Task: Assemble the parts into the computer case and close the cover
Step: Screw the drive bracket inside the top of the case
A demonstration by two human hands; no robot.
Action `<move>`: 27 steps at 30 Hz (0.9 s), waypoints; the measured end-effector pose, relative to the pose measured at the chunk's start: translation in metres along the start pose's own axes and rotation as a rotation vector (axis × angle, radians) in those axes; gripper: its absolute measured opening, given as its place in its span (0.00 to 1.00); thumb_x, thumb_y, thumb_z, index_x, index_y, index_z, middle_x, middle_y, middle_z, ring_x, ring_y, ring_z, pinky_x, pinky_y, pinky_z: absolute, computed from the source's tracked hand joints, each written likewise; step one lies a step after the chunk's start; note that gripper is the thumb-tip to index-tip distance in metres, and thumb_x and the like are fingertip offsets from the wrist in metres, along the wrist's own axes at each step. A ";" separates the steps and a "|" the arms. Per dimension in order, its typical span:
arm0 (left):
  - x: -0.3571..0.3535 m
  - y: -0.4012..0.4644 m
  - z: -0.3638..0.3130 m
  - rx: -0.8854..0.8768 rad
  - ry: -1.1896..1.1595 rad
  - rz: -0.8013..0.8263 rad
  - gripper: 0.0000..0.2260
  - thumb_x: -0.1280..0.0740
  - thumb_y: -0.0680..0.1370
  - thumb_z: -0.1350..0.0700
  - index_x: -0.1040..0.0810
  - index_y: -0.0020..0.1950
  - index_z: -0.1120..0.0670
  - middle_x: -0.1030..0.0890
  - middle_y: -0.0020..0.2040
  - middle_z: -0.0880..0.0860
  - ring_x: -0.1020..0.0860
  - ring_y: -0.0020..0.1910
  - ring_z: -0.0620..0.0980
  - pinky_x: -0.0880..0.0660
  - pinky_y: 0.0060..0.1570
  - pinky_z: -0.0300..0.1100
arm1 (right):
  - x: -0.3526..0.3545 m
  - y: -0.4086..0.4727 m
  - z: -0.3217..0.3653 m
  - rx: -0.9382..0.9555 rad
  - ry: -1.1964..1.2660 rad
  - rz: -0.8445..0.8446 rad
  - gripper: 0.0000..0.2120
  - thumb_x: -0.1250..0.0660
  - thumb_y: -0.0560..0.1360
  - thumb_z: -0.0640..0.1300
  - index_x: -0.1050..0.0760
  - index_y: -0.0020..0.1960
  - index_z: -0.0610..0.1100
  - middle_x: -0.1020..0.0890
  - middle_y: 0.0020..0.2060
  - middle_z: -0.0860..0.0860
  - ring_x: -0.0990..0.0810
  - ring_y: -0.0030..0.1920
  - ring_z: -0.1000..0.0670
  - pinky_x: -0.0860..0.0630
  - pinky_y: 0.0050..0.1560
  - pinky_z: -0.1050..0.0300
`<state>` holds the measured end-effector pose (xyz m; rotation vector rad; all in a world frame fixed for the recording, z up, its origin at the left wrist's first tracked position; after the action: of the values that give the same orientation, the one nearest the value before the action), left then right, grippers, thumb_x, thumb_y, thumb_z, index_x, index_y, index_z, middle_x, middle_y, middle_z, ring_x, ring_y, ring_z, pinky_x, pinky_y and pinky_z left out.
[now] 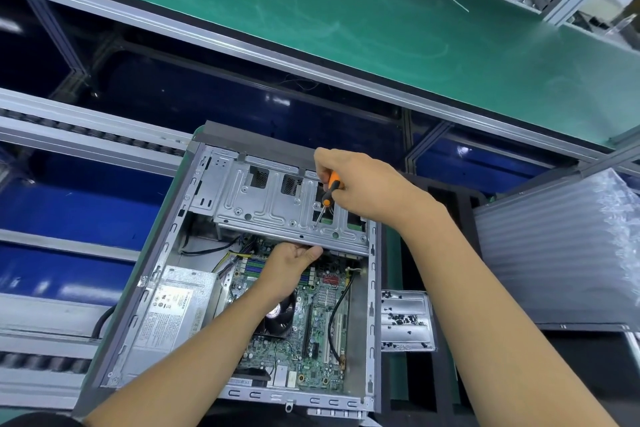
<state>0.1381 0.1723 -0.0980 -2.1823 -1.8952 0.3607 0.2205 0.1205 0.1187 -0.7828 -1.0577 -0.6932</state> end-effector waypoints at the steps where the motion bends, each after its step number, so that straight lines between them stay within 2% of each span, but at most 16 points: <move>1: 0.001 -0.001 0.000 -0.005 0.009 -0.007 0.10 0.32 0.81 0.53 0.29 0.47 0.57 0.21 0.38 0.41 0.28 0.22 0.31 0.26 0.46 0.31 | 0.001 0.000 0.000 -0.003 -0.011 -0.004 0.14 0.35 0.73 0.35 0.33 0.47 0.53 0.25 0.39 0.57 0.27 0.37 0.56 0.35 0.34 0.55; 3: 0.003 -0.001 0.000 0.000 0.017 -0.025 0.11 0.31 0.81 0.52 0.31 0.47 0.55 0.19 0.33 0.45 0.22 0.34 0.29 0.25 0.47 0.35 | 0.002 0.001 0.000 -0.004 -0.033 -0.011 0.13 0.35 0.74 0.35 0.34 0.46 0.52 0.26 0.38 0.57 0.28 0.36 0.57 0.36 0.33 0.56; 8: 0.002 -0.004 -0.005 0.028 0.014 -0.012 0.13 0.32 0.78 0.44 0.17 0.33 0.37 0.37 0.20 0.39 0.37 0.19 0.37 0.38 0.23 0.26 | 0.002 0.001 0.000 -0.011 -0.031 -0.014 0.13 0.34 0.74 0.36 0.33 0.47 0.52 0.25 0.38 0.57 0.27 0.36 0.55 0.35 0.33 0.55; 10: 0.004 -0.003 -0.004 0.056 0.033 -0.032 0.25 0.32 0.78 0.44 0.39 0.25 0.47 0.38 0.20 0.40 0.39 0.19 0.38 0.39 0.24 0.27 | 0.002 0.001 0.000 -0.012 -0.032 -0.012 0.13 0.34 0.74 0.36 0.33 0.46 0.52 0.25 0.38 0.57 0.28 0.35 0.55 0.36 0.33 0.56; 11: 0.004 -0.005 -0.005 0.039 0.019 -0.028 0.10 0.32 0.79 0.47 0.32 0.46 0.47 0.36 0.19 0.39 0.37 0.19 0.37 0.37 0.24 0.27 | 0.002 0.001 0.001 -0.009 -0.035 -0.010 0.13 0.34 0.74 0.36 0.34 0.46 0.52 0.25 0.38 0.56 0.28 0.35 0.55 0.36 0.33 0.56; 13: 0.000 -0.007 -0.011 0.005 -0.017 0.007 0.15 0.32 0.80 0.49 0.22 0.42 0.60 0.28 0.19 0.41 0.39 0.21 0.34 0.30 0.24 0.33 | 0.002 0.001 0.001 -0.003 -0.035 0.003 0.13 0.34 0.73 0.36 0.34 0.46 0.52 0.26 0.38 0.56 0.28 0.35 0.55 0.36 0.33 0.56; 14: 0.001 -0.008 -0.015 0.009 -0.036 0.005 0.21 0.32 0.80 0.49 0.26 0.40 0.67 0.43 0.28 0.37 0.44 0.25 0.35 0.27 0.27 0.46 | 0.002 0.001 0.001 0.000 -0.030 0.012 0.13 0.35 0.73 0.35 0.34 0.45 0.52 0.26 0.38 0.56 0.29 0.35 0.55 0.35 0.33 0.55; 15: -0.001 -0.010 -0.018 0.010 -0.061 0.013 0.23 0.32 0.81 0.51 0.31 0.43 0.72 0.32 0.43 0.43 0.44 0.39 0.36 0.29 0.39 0.57 | 0.002 0.001 0.002 0.002 -0.025 0.023 0.13 0.35 0.72 0.34 0.33 0.45 0.51 0.26 0.38 0.56 0.29 0.36 0.55 0.34 0.33 0.55; 16: 0.000 -0.011 -0.020 -0.005 -0.050 0.010 0.22 0.33 0.82 0.54 0.34 0.46 0.73 0.29 0.43 0.42 0.29 0.44 0.36 0.33 0.48 0.59 | 0.001 0.001 0.002 0.000 -0.018 0.033 0.13 0.35 0.71 0.34 0.33 0.46 0.51 0.27 0.39 0.56 0.28 0.37 0.55 0.34 0.34 0.54; 18: 0.001 -0.011 -0.018 0.008 -0.038 0.001 0.22 0.33 0.82 0.54 0.35 0.48 0.74 0.19 0.34 0.42 0.22 0.26 0.33 0.31 0.50 0.57 | 0.001 0.002 0.002 -0.011 -0.010 0.044 0.14 0.37 0.70 0.33 0.32 0.46 0.50 0.26 0.40 0.56 0.28 0.38 0.55 0.33 0.35 0.53; 19: 0.002 -0.010 -0.016 0.016 -0.032 -0.008 0.21 0.33 0.81 0.53 0.30 0.48 0.73 0.22 0.38 0.44 0.21 0.38 0.36 0.25 0.43 0.52 | 0.001 0.002 0.001 -0.017 -0.011 0.046 0.14 0.38 0.70 0.32 0.32 0.46 0.50 0.26 0.40 0.56 0.28 0.38 0.54 0.33 0.36 0.53; 20: 0.003 -0.010 -0.017 0.018 -0.013 -0.014 0.19 0.32 0.80 0.49 0.21 0.43 0.66 0.25 0.20 0.42 0.26 0.21 0.36 0.23 0.31 0.41 | 0.001 0.002 0.001 -0.022 -0.014 0.044 0.14 0.38 0.71 0.32 0.32 0.46 0.50 0.26 0.40 0.56 0.28 0.38 0.54 0.33 0.36 0.53; 22: 0.002 -0.011 -0.019 0.014 0.002 0.009 0.15 0.33 0.78 0.46 0.17 0.35 0.51 0.39 0.20 0.39 0.39 0.20 0.37 0.34 0.24 0.30 | 0.001 0.002 0.001 -0.023 -0.026 0.034 0.13 0.37 0.73 0.34 0.33 0.47 0.51 0.26 0.40 0.55 0.28 0.38 0.53 0.32 0.36 0.52; 23: -0.001 -0.010 -0.020 -0.004 -0.009 0.024 0.11 0.34 0.79 0.47 0.18 0.41 0.50 0.30 0.18 0.41 0.29 0.19 0.37 0.31 0.25 0.33 | 0.001 0.002 0.001 -0.020 -0.033 0.029 0.12 0.36 0.73 0.34 0.33 0.47 0.51 0.25 0.41 0.55 0.28 0.38 0.53 0.32 0.36 0.52; 25: -0.003 -0.011 -0.023 0.007 -0.067 0.029 0.14 0.33 0.81 0.51 0.26 0.50 0.63 0.38 0.41 0.39 0.42 0.41 0.37 0.26 0.41 0.56 | 0.001 0.002 0.002 -0.015 -0.047 0.022 0.12 0.35 0.74 0.36 0.33 0.47 0.51 0.25 0.41 0.55 0.28 0.38 0.54 0.33 0.36 0.53; 27: -0.004 -0.011 -0.020 0.037 -0.092 0.032 0.23 0.33 0.82 0.55 0.35 0.50 0.75 0.32 0.43 0.39 0.45 0.37 0.37 0.36 0.56 0.60 | 0.002 0.001 0.002 -0.016 -0.050 0.015 0.12 0.36 0.74 0.36 0.34 0.47 0.52 0.25 0.41 0.55 0.28 0.38 0.54 0.33 0.35 0.53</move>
<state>0.1340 0.1695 -0.0755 -2.2100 -1.8856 0.5069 0.2213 0.1225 0.1204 -0.8246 -1.0916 -0.6730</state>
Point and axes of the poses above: each hand's wrist, its own y-axis towards the middle knuckle, its own x-axis out of the back of the hand, z = x × y, the point moved 10 cm from there along y, towards the middle knuckle
